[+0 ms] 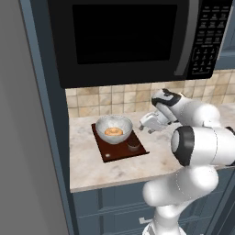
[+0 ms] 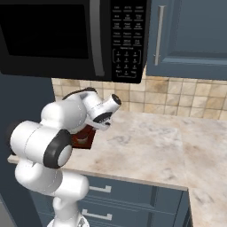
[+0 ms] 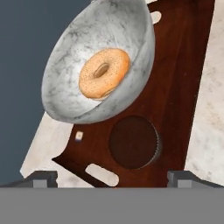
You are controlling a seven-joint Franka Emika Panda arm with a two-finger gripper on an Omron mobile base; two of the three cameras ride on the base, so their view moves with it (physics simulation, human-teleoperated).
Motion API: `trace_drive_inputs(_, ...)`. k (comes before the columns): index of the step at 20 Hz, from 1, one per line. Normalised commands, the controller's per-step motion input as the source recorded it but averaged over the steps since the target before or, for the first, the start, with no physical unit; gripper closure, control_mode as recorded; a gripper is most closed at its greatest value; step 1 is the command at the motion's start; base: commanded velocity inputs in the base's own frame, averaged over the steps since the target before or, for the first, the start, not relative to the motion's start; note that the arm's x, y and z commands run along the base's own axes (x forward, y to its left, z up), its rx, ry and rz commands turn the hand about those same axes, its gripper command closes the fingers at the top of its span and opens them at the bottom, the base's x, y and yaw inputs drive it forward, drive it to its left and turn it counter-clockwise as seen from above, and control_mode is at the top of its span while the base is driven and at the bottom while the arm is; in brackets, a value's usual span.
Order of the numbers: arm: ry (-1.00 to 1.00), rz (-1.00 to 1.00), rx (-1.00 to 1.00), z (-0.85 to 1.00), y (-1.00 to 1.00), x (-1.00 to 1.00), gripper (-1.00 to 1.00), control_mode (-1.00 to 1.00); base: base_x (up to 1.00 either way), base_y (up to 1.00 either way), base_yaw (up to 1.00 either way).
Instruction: Place the bowl with donut and the cupcake onto the tray.
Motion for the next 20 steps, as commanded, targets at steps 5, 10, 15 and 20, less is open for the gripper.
trace_drive_inputs(5,-0.06,0.00,0.03,0.35,-0.31,-0.25,-1.00,-1.00,0.00,0.00,0.00)
trace_drive_inputs(10,-0.06,0.00,0.03,0.32,-0.34,-0.26,-1.00,-1.00,0.00,0.00,0.00)
trace_drive_inputs(15,-0.01,0.00,0.02,0.33,-0.37,-0.22,-1.00,-1.00,0.00,0.00,0.00)
trace_drive_inputs(20,0.00,0.00,0.02,0.32,-0.41,-0.15,-1.00,-1.00,0.00,0.00,0.00)
